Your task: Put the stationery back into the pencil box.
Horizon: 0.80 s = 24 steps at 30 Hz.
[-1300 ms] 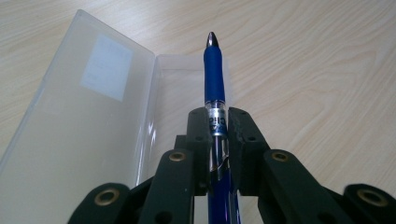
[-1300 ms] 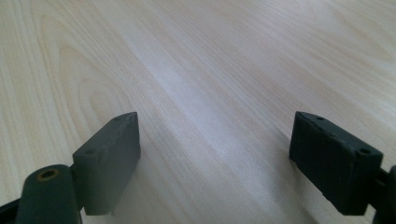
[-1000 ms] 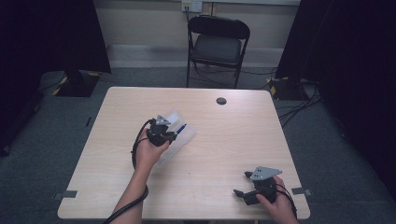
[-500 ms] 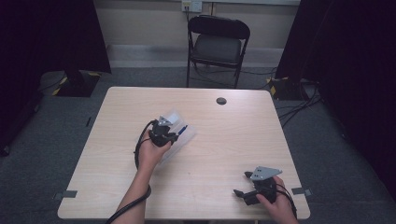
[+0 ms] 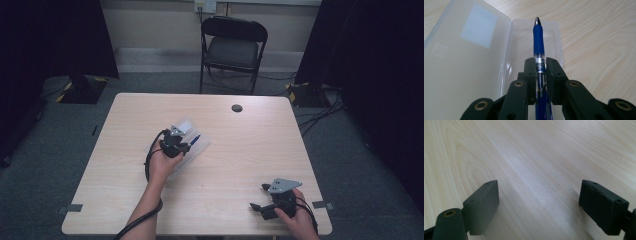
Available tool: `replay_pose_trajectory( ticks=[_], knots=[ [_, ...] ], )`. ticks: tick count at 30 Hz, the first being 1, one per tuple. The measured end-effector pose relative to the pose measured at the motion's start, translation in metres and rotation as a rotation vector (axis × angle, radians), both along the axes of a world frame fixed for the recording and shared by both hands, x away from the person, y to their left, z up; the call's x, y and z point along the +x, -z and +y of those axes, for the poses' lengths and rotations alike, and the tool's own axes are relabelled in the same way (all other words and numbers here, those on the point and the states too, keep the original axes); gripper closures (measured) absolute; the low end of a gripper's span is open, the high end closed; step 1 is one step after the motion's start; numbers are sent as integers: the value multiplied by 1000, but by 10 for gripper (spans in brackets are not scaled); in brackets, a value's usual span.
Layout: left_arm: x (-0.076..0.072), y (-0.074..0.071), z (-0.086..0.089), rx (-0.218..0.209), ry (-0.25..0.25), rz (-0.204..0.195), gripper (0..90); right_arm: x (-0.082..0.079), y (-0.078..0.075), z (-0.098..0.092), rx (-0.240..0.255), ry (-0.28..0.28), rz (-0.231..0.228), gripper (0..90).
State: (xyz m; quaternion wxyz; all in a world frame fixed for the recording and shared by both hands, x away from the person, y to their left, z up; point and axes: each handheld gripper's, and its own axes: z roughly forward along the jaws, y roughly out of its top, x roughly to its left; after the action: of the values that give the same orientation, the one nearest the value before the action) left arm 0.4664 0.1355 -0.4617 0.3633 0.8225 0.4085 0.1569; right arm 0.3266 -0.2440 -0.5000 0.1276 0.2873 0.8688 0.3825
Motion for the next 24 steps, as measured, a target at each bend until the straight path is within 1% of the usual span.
replay_pose_trajectory(
  ticks=[3,4,5,6,7,8,9,10,11,12,13,14,17,18,19,20,21,22,23,24],
  knots=[
    [1,1,-1,-3,-12,-4,796,0,0,0,2,-1,-1,156],
    [2,2,-2,-13,1,-1,796,0,0,0,2,-1,1,156],
    [2,2,-2,-13,1,-1,796,0,0,0,2,-1,1,156],
    [2,2,-3,-9,-7,2,796,0,0,0,1,-1,0,156],
    [3,3,-4,-4,-1,-4,796,0,0,0,2,-2,-1,156],
    [2,4,-5,-6,-7,6,796,0,0,0,0,0,0,156],
    [3,5,-5,1,0,-3,796,0,0,0,0,-1,-1,156],
    [4,7,-6,-1,3,12,796,0,0,0,0,0,-1,156],
    [4,7,-6,-1,3,12,796,0,0,0,0,0,-1,156],
    [5,10,-7,-10,-10,14,796,0,0,0,-1,0,0,156],
    [5,10,-7,6,-13,12,796,0,0,0,-1,0,0,156],
    [5,12,-7,-8,-6,19,796,0,0,0,-1,1,3,156],
    [6,14,-7,-2,-1,26,796,-1,0,0,-1,0,2,156],
    [5,15,-8,-8,-15,31,796,-1,0,0,-1,0,2,156],
    [5,15,-8,-8,-15,31,796,-1,0,0,-1,0,2,156],
    [6,15,-8,15,-10,28,795,-1,0,0,-1,0,2,156],
    [6,15,-8,15,-10,28,796,-1,0,0,-1,0,2,156],
    [6,17,-9,-4,-15,30,795,-1,0,0,-1,0,3,156],
    [6,18,-9,-5,-17,27,796,0,0,0,0,-2,1,156],
    [6,17,-9,5,-19,32,796,-1,0,0,-1,0,3,156]
  ],
)
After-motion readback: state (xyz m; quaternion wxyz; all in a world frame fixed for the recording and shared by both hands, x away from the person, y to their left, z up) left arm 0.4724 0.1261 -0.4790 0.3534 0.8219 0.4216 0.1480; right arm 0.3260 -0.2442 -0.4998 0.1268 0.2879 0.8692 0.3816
